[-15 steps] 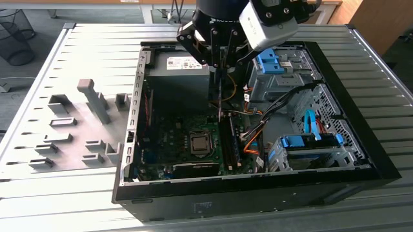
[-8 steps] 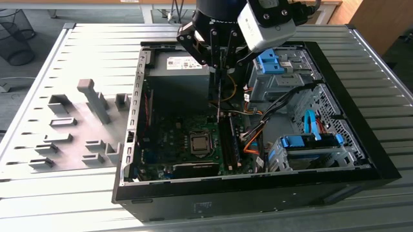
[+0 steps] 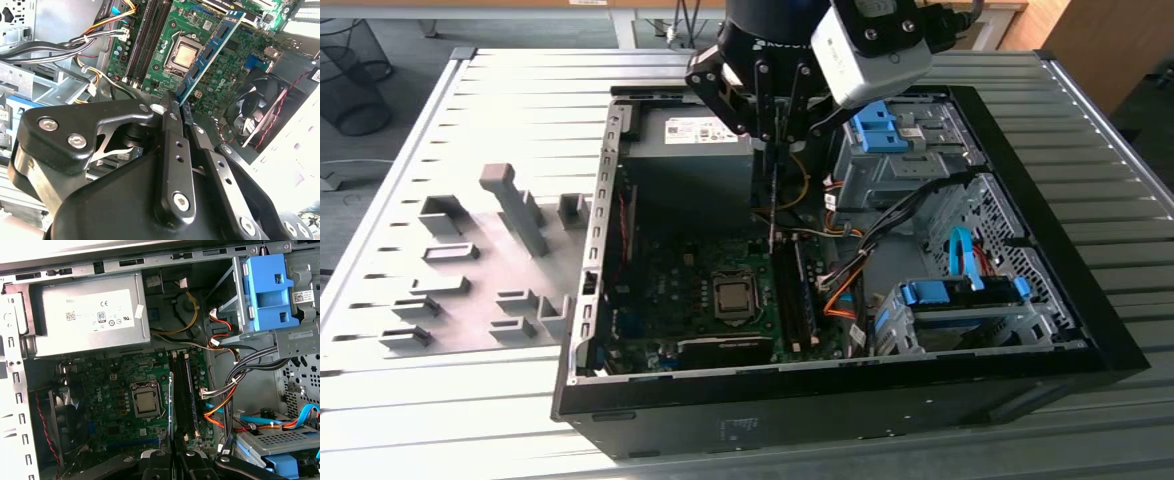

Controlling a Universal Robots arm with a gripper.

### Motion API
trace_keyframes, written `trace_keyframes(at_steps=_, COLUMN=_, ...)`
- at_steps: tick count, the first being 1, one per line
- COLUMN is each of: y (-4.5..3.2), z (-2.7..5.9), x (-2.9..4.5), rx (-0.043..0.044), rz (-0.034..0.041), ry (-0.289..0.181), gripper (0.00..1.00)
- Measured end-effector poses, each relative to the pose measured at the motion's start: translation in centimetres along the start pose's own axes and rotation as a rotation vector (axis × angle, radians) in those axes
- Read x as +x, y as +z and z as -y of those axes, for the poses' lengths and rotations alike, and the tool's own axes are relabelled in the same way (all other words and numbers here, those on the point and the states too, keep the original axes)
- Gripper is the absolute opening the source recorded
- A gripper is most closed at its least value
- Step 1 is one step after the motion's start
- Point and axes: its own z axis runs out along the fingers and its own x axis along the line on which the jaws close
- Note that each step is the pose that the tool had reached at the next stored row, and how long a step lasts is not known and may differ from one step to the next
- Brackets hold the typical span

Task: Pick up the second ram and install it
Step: 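Insert the second ram into the second slot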

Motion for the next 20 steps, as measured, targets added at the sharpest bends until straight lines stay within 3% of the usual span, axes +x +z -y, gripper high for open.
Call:
trace_keyframes(at_steps=7, y=0.22, z=0.00, x=0.00, rx=0.0013, rz=-0.0001, ry=0.045, gripper=0.14)
trace_keyframes(at_steps=13, y=0.49, z=-0.02, x=-0.12, rx=0.0013, rz=-0.0002, ry=0.050, gripper=0.14)
trace_keyframes(at_steps=20, y=0.95, z=-0.03, x=-0.13, rx=-0.0008, rz=0.0000, ry=-0.050, gripper=0.14)
